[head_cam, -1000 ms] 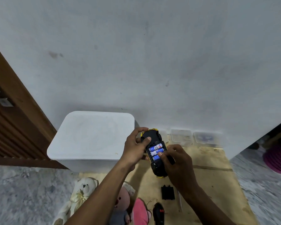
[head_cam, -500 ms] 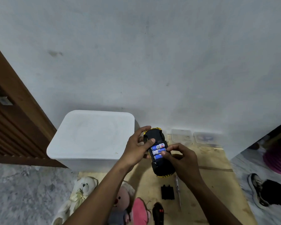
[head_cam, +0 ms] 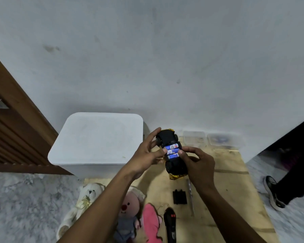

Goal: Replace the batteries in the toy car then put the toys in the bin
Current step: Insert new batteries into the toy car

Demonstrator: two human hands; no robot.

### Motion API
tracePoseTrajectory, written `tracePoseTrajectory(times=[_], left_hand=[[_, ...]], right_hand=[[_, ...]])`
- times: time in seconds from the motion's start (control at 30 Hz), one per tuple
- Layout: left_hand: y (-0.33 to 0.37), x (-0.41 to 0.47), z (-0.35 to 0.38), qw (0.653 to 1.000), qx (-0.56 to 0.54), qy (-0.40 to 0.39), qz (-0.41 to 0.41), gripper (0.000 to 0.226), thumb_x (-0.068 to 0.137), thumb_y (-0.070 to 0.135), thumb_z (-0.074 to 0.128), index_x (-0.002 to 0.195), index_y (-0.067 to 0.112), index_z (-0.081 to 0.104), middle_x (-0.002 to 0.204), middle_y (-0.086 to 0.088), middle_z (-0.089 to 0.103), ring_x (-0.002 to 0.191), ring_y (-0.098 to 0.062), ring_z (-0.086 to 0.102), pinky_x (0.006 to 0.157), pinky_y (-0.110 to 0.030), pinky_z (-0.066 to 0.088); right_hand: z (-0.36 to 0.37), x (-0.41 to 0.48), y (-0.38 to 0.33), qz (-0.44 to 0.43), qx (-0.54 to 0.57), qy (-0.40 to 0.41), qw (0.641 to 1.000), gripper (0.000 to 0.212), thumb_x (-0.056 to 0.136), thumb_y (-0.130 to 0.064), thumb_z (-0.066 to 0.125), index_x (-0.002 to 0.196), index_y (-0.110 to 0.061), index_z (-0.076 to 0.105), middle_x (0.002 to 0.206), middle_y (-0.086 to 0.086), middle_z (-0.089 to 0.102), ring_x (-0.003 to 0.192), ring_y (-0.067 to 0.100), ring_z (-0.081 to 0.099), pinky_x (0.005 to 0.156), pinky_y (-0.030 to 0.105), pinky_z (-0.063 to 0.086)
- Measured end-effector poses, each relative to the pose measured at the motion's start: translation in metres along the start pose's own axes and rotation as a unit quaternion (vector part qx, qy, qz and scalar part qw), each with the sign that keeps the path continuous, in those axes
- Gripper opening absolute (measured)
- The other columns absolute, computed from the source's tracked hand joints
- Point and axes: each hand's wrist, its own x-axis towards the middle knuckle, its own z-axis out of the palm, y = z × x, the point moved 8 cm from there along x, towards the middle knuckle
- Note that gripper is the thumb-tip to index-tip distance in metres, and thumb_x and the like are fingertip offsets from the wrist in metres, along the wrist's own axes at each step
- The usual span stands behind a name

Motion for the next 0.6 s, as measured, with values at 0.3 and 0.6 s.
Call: tracePoseTrajectory(times=[0.3, 0.6], left_hand=[[0.005, -0.002, 0.001, 1.000, -0.005, 0.003, -0.004, 0.061, 0.095, 0.010, 0.067, 0.142, 0.044, 0.047, 0.127, -0.008, 0.069, 0.108, -0.029, 0.072, 0.079, -0.042, 0.061], [0.006, 0.000, -0.011, 1.000, -0.012, 0.021, 0.002, 0.057, 0.096, 0.001, 0.063, 0.140, 0.035, 0.051, 0.120, -0.013, 0.070, 0.100, -0.028, 0.073, 0.076, -0.050, 0.062]], right_hand=[[-0.003, -0.002, 0.002, -0.018, 0.002, 0.023, 1.000, 0.016, 0.085, -0.016, 0.078, 0.100, -0.013, 0.075, 0.098, 0.003, 0.077, 0.088, 0.016, 0.075, 0.069, 0.040, 0.064], [-0.006, 0.007, 0.019, 0.051, 0.063, 0.013, 0.997, 0.021, 0.101, -0.025, 0.055, 0.100, -0.015, 0.074, 0.087, 0.002, 0.074, 0.081, 0.010, 0.073, 0.061, 0.027, 0.061]])
